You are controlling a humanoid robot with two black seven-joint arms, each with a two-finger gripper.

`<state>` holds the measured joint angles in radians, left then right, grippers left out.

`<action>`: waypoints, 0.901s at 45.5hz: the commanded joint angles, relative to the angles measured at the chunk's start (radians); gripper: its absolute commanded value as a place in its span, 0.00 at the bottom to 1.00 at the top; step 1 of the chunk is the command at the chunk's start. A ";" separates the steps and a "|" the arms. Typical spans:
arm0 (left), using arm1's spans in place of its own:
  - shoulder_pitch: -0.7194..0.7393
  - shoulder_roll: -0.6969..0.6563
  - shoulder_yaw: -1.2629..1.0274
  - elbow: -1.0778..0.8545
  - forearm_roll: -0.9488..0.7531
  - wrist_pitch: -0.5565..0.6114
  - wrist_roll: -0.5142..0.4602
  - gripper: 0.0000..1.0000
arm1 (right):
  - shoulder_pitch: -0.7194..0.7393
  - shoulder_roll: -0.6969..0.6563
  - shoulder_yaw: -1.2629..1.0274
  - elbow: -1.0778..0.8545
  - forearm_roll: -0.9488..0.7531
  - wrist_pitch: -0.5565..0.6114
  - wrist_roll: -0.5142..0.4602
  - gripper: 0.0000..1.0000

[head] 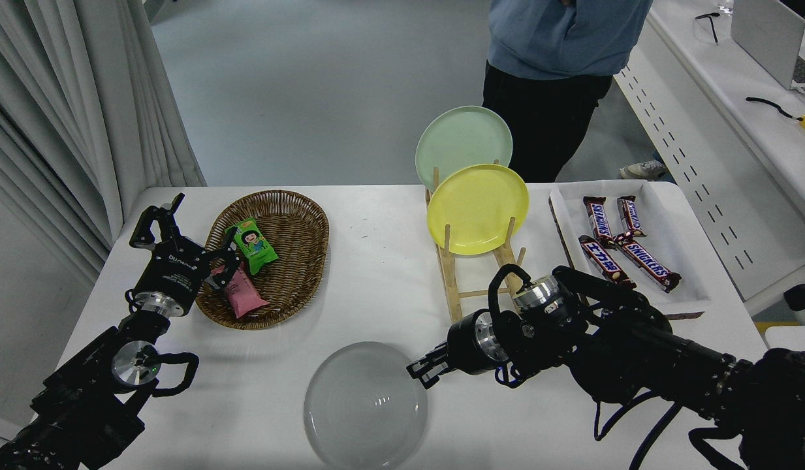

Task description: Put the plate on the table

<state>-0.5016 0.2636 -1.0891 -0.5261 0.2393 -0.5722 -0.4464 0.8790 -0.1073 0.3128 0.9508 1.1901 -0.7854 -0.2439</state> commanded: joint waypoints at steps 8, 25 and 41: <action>0.000 -0.001 0.000 0.001 0.000 0.000 0.000 1.00 | -0.011 -0.061 -0.003 0.010 0.031 0.000 0.000 0.00; 0.000 0.000 0.000 0.000 0.000 0.000 0.000 1.00 | -0.015 -0.072 -0.003 0.003 0.037 0.000 -0.002 0.00; 0.000 0.000 0.000 0.000 0.000 0.000 0.000 1.00 | -0.023 -0.068 -0.004 0.000 0.039 0.000 -0.002 0.00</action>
<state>-0.5016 0.2633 -1.0891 -0.5260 0.2393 -0.5722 -0.4463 0.8581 -0.1768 0.3091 0.9528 1.2266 -0.7854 -0.2455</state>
